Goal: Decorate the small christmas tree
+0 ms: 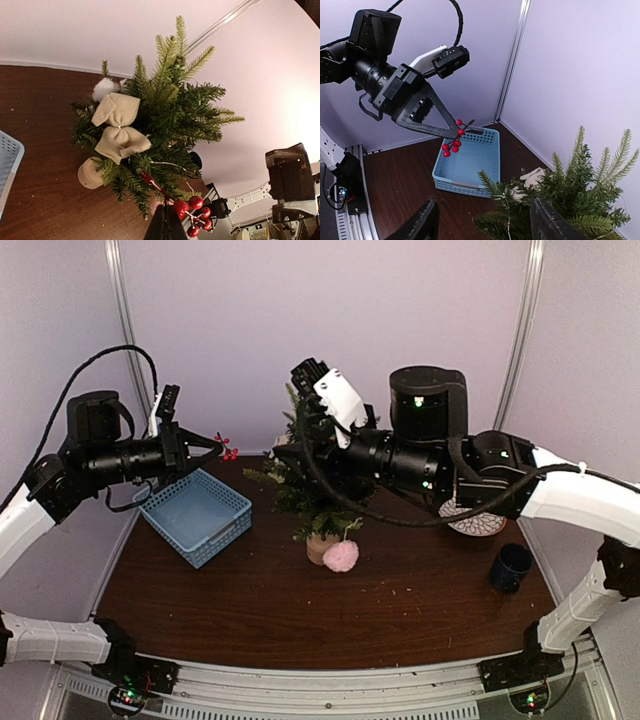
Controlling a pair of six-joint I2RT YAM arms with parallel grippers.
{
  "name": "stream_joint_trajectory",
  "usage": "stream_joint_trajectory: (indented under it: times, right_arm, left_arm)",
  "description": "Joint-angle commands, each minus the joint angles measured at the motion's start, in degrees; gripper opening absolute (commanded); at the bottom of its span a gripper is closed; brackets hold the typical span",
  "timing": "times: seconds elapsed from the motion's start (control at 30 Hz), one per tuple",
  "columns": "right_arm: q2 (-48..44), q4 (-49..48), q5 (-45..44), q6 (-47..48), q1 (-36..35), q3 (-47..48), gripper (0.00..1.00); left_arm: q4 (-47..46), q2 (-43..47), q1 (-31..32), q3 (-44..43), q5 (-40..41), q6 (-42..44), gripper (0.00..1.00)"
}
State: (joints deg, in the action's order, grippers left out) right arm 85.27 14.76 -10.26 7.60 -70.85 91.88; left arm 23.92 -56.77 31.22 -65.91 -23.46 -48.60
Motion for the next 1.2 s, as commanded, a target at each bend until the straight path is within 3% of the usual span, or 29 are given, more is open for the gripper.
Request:
stream_joint_trajectory:
  times: [0.0, 0.4, 0.83, 1.17]
  right_arm:
    - [3.45, -5.72, -0.39, 0.76, -3.21, 4.26, 0.65]
    - [8.29, -8.84, -10.62, -1.92, -7.05, 6.07, 0.6]
    - [9.08, -10.94, -16.69, -2.72, -6.77, 4.6, 0.51]
    - [8.51, -12.16, -15.46, -3.91, -5.33, 4.13, 0.25]
  left_arm:
    - [-5.72, 1.78, 4.04, -0.12, 4.6, -0.44, 0.0]
    - [-17.28, -0.18, 12.94, 2.23, 7.61, 0.13, 0.0]
    - [-26.1, -1.6, 14.9, 3.67, 6.7, -0.01, 0.0]
    - [-28.45, -2.65, 14.92, 3.95, 4.77, -0.18, 0.0]
